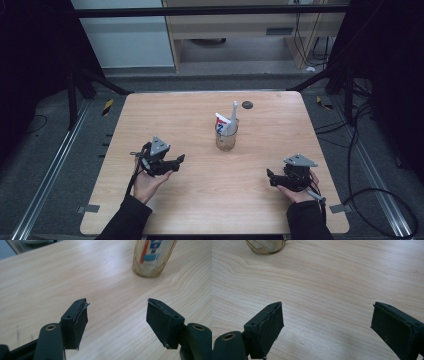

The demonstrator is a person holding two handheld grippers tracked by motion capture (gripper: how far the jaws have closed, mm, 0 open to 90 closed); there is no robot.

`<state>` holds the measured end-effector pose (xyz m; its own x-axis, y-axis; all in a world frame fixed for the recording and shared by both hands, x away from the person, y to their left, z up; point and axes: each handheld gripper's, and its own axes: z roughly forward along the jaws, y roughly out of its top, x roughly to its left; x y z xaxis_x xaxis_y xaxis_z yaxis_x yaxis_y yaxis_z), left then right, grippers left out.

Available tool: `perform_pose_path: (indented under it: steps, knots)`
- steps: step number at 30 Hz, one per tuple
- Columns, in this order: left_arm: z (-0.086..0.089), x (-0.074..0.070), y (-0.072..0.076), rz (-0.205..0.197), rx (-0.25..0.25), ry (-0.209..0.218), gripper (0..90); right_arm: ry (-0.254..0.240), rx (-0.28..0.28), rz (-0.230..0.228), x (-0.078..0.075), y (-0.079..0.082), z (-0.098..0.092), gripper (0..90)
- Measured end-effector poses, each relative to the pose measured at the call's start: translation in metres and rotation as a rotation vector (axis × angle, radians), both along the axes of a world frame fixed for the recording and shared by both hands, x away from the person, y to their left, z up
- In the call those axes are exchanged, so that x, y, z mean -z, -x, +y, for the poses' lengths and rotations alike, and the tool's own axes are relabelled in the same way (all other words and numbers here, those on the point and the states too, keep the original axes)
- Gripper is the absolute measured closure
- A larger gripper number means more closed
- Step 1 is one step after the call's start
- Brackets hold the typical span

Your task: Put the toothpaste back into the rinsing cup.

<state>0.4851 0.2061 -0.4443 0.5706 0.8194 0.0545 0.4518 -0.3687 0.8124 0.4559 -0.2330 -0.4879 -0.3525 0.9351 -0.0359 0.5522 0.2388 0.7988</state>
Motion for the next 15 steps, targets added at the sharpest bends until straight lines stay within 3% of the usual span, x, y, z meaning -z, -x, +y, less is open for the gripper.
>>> perform_pose_path:
  steps: [5, 15]
  knots:
    - [0.024, 0.013, 0.011, 0.028, -0.036, 0.006, 30.8, 0.005, 0.003, 0.015, 0.002, 0.001, -0.001, 9.0]
    - [0.069, 0.033, 0.023, 0.08, -0.142, -0.027, 27.0, 0.01, -0.002, 0.02, 0.001, 0.002, -0.001, 7.8]
